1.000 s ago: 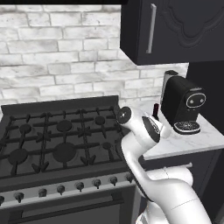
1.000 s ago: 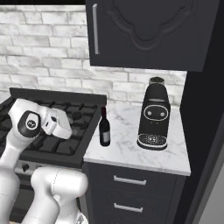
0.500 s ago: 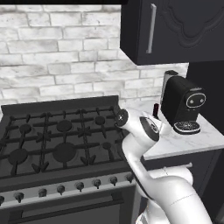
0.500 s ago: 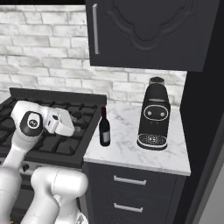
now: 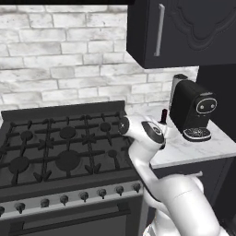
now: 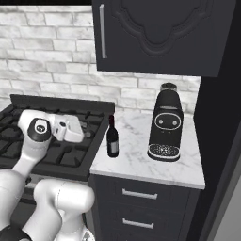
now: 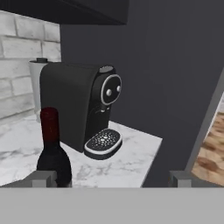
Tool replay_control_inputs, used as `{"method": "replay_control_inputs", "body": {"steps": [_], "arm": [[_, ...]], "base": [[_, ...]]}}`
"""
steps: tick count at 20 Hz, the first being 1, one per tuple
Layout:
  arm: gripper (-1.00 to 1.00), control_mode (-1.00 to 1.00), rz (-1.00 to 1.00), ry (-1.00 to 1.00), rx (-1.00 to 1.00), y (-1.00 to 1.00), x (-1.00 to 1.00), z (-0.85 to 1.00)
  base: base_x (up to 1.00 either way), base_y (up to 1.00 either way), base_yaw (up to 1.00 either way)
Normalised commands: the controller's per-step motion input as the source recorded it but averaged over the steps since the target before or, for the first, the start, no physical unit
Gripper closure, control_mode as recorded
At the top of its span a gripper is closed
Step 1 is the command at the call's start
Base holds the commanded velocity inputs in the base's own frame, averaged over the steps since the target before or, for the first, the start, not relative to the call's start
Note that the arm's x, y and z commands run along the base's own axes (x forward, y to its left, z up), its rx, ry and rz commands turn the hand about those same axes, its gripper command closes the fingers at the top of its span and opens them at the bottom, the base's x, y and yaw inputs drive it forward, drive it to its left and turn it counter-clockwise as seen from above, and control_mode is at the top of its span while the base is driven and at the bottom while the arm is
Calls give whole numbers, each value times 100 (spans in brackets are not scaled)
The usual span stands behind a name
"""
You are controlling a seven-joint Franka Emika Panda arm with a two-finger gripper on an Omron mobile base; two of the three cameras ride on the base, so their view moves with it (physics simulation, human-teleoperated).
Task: There is a wine glass and glass cup on the dining counter. Place the wine bottle next to the wine glass and the juice bottle next to the glass cup.
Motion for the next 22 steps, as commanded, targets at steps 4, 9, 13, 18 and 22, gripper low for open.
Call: {"method": "replay_control_inputs", "body": {"steps": [4, 9, 13, 18, 22], "arm": [[-100, -100, 0, -6, -1, -12, 22, 1], [-100, -100, 0, -11, 0, -16, 13, 0], [-100, -100, 0, -12, 0, -18, 11, 0], [-100, -100, 0, -11, 0, -8, 15, -4], [-100, -100, 0, -9, 0, 0, 7, -8]], "base": [[0, 0, 0], [0, 0, 0], [0, 0, 0], [0, 0, 0], [0, 0, 0]]}}
